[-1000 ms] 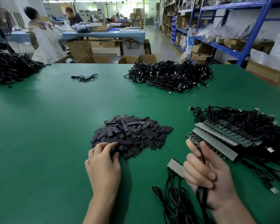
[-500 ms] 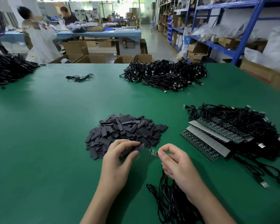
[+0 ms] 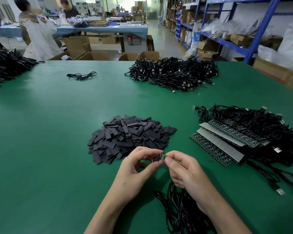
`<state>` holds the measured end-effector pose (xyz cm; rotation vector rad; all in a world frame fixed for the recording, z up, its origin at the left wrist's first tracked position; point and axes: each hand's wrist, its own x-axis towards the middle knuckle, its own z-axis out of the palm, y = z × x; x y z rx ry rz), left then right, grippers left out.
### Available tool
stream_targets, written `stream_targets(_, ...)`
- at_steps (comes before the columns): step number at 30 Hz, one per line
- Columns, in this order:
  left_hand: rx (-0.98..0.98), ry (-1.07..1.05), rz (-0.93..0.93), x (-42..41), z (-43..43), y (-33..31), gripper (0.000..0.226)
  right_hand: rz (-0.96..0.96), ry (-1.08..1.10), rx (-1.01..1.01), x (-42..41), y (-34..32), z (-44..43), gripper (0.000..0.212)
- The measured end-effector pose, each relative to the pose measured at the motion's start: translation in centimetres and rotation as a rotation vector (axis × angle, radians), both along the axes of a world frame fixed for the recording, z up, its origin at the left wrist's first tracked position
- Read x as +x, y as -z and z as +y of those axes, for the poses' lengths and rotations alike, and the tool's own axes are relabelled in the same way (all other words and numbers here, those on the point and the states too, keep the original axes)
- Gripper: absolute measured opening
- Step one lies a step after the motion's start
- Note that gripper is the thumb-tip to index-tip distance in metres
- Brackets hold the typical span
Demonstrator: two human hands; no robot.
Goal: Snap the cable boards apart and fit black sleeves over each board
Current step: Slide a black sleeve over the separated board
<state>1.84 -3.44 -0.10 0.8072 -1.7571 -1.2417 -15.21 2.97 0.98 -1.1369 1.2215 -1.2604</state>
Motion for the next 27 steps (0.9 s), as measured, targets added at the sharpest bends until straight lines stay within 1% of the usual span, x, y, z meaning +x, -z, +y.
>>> stream_targets(6, 0.018, -0.005, 0.017, 0.02, -0.07, -0.06, 0.020, 0.048, 0.019, -0.046, -0.05, 0.18, -0.06, 0.015)
stream_targets(8, 0.019, -0.020, 0.018, 0.08, -0.21, 0.16, 0.022, 0.116, 0.065, -0.081, -0.15, 0.24, -0.08, 0.020)
stream_targets(11, 0.030, -0.049, 0.039, 0.19, -0.29, 0.26, 0.024, 0.239, 0.151, -0.114, -0.36, 0.22, 0.00, 0.032)
stream_targets(14, 0.026, -0.074, 0.033, 0.25, -0.33, 0.32, 0.025, 0.292, 0.178, -0.120, -0.28, 0.16, 0.12, 0.036)
stream_targets(17, 0.014, -0.088, 0.006, 0.24, -0.39, 0.35, 0.026, 0.309, 0.186, -0.125, -0.15, 0.08, 0.21, 0.037)
stream_targets(21, -0.034, -0.097, -0.052, 0.18, -0.32, 0.39, 0.036, 0.310, 0.185, -0.126, -0.19, 0.04, 0.25, 0.036)
stream_targets(27, -0.067, -0.115, -0.070, 0.19, -0.25, 0.15, 0.036, 0.347, 0.185, -0.122, -0.19, 0.11, 0.26, 0.034)
